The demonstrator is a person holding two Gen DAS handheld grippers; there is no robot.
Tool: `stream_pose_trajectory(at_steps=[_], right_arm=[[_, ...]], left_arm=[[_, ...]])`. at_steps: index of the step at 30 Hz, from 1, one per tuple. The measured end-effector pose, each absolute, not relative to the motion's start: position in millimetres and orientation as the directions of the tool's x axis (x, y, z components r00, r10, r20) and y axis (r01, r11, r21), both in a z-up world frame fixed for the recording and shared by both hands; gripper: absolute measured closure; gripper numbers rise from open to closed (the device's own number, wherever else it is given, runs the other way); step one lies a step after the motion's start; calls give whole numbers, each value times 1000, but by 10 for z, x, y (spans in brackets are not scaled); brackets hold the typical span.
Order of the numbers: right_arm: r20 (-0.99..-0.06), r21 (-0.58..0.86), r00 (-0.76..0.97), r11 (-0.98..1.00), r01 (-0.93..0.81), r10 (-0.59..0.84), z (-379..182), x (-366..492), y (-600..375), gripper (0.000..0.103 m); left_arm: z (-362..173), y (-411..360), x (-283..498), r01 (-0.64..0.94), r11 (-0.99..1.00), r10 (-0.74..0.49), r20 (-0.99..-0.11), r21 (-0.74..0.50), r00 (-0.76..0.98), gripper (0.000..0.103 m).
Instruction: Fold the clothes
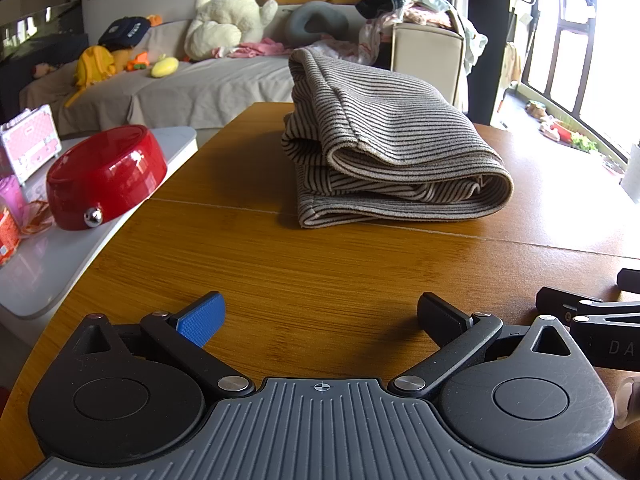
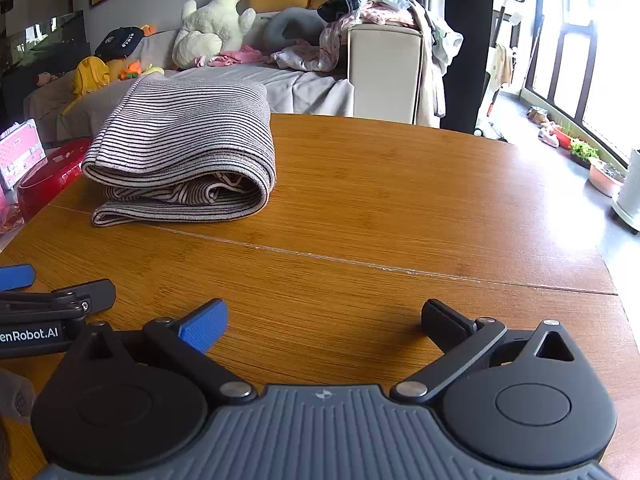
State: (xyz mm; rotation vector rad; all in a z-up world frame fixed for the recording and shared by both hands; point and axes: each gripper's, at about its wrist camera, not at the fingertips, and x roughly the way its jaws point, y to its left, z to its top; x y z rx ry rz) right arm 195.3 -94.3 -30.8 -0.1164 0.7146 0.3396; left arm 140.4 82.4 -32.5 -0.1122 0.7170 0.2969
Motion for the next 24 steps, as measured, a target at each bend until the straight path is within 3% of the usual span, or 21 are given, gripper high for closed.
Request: stream_pose_trajectory(at_steps=[24], right_arm=[[-659, 11, 706, 942, -336, 259, -299, 1929, -924, 0]], left_arm=[[-319, 836, 1407, -304, 953, 227, -662, -1, 714, 0]])
